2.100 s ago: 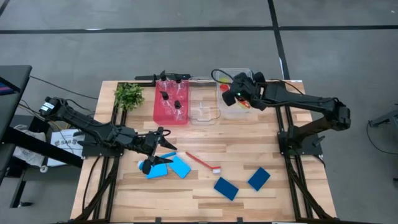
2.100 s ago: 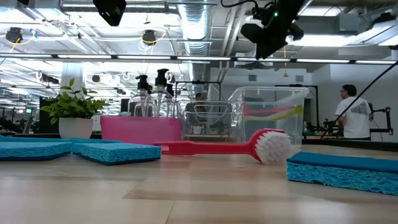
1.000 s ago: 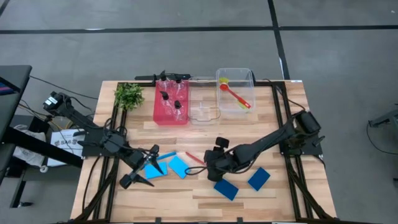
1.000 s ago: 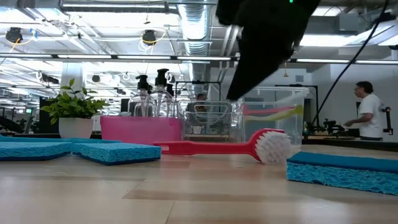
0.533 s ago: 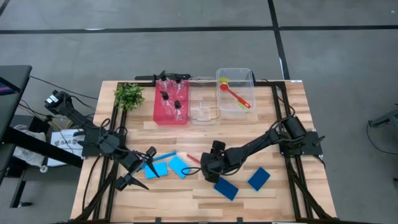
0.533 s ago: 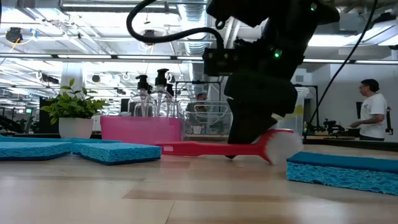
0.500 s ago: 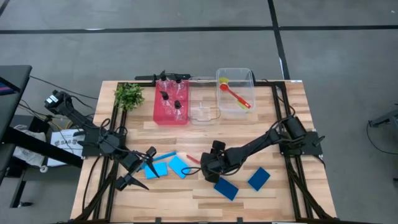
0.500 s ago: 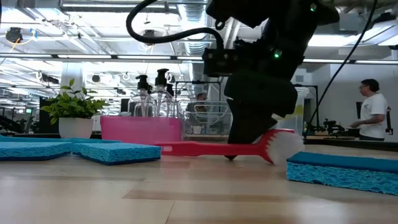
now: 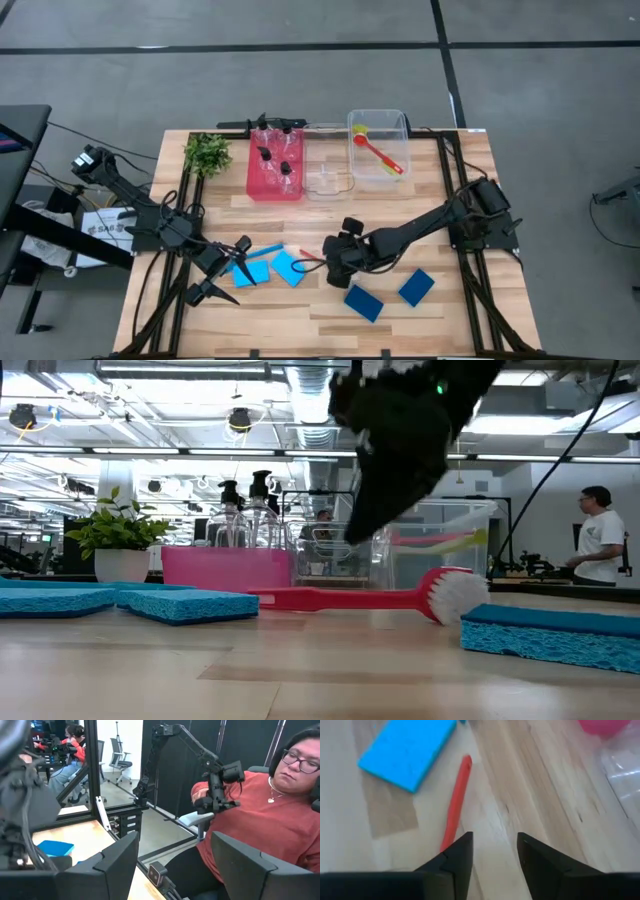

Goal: Pick & Place Kitchen Sink Supplies
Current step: Put the red dish brush into the right transparent bin, then put the blue dish brush into the right transparent bin

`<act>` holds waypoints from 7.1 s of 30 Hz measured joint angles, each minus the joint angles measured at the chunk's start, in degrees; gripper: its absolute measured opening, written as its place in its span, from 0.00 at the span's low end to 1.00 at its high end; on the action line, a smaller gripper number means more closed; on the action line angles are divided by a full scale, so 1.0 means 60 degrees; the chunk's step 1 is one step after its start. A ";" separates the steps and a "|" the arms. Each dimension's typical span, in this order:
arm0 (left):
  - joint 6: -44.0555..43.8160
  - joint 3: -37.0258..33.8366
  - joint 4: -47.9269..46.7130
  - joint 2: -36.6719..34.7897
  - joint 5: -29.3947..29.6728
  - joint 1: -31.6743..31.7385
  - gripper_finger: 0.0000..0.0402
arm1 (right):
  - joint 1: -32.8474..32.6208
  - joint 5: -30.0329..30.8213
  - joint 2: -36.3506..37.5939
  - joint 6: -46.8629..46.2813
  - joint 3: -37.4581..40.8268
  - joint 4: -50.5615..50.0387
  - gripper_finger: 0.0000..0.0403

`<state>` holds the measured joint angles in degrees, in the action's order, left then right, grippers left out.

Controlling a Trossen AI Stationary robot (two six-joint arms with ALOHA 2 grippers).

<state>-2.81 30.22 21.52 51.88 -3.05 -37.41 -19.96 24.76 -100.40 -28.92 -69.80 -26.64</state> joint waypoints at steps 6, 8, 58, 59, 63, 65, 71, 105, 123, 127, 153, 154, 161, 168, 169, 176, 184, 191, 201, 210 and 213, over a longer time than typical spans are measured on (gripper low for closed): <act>0.0004 0.0000 0.0000 0.0000 0.0004 0.0000 0.62 | -0.0309 -0.0545 0.0367 0.0127 0.0000 0.0744 0.33; 0.0004 0.0000 0.0000 0.0000 0.0004 0.0000 0.62 | -0.0398 -0.0918 0.0315 0.0161 0.0000 0.0934 0.32; -0.0619 0.0000 -0.3769 0.0007 0.7397 0.0200 0.62 | -0.0327 0.2958 0.4341 0.0398 0.0015 -0.0940 0.07; -0.0699 0.0000 -0.3817 0.0007 0.7504 0.0200 0.62 | -0.0193 0.3352 0.4587 0.0412 0.0015 -0.1114 0.06; -0.0834 0.0000 -0.3821 0.0007 0.7566 0.0200 0.62 | 0.0767 0.4040 0.5347 0.0321 0.0018 -0.2047 0.03; -0.0834 0.0000 -0.3818 0.0007 0.7570 0.0200 0.62 | 0.1427 0.4097 0.5580 0.0033 0.0018 -0.2501 0.03; -0.0838 0.0000 -0.3810 0.0007 0.7570 0.0200 0.62 | 0.3479 0.3907 0.5493 -0.0808 0.0017 -0.3323 0.09; -0.0871 0.0000 -0.3799 0.0007 0.7464 0.0200 0.62 | 0.5451 0.3141 0.3819 -0.1462 0.0011 -0.3989 0.14; -0.0871 0.0000 -0.3796 0.0007 0.6717 0.0199 0.62 | 0.0848 0.6251 0.4928 -0.1434 0.0007 -0.3989 0.14; -0.1176 0.0000 -0.3830 0.0007 0.6717 0.0200 0.62 | -0.0270 0.6366 0.4620 -0.1433 0.0007 -0.3994 0.14; -0.6250 -0.0001 -0.6605 0.3473 0.2986 0.2231 0.62 | -0.2843 0.3826 0.2318 -0.1370 0.0007 -0.3669 0.14; -0.6347 0.0000 -0.6593 0.3703 0.2955 0.2310 0.62 | -0.2843 0.3698 0.2277 -0.1363 0.0007 -0.3669 0.14; -0.6446 -0.0004 -0.6579 0.4579 0.2928 0.2780 0.62 | -0.2880 0.3405 0.2157 -0.1334 0.0007 -0.3570 0.14; -0.6538 0.0007 -0.6578 0.4671 0.2833 0.2822 0.60 | -0.2872 0.3387 0.2164 -0.1334 0.0007 -0.3469 0.14; -0.6583 0.0007 -0.6583 0.4666 0.2830 0.2823 0.59 | -0.2873 0.3387 0.2164 -0.1334 0.0007 -0.3444 0.14; -0.6609 0.0007 -0.6587 0.4663 0.2571 0.2827 0.38 | -0.2878 0.3383 0.2164 -0.1334 0.0007 -0.3395 0.14; -0.6602 -0.0011 -0.6353 0.4271 0.2231 0.2797 0.05 | -0.2876 0.3383 0.2164 -0.1235 0.0007 -0.3199 0.14; -0.6522 -0.0011 -0.6142 0.2997 0.2492 0.2809 0.08 | -0.2876 0.3383 0.2164 -0.0830 0.0007 -0.2687 0.14; -0.4928 -0.0011 -0.4322 0.0943 0.3505 0.2809 0.09 | -0.2876 0.3757 0.2164 -0.0345 0.0007 -0.1536 0.14; -0.1837 -0.0004 -0.0288 0.0834 0.3643 0.2963 0.05 | -0.2887 0.3824 0.2164 0.3521 0.0007 0.2061 0.13; -0.1167 0.0000 0.0562 0.1002 0.3473 0.3218 0.07 | -0.2838 0.3294 0.2319 0.5269 0.0069 0.3498 0.09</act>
<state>-9.81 30.22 24.89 57.89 17.79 -18.10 -36.98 44.52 -86.49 2.69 -69.39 -5.65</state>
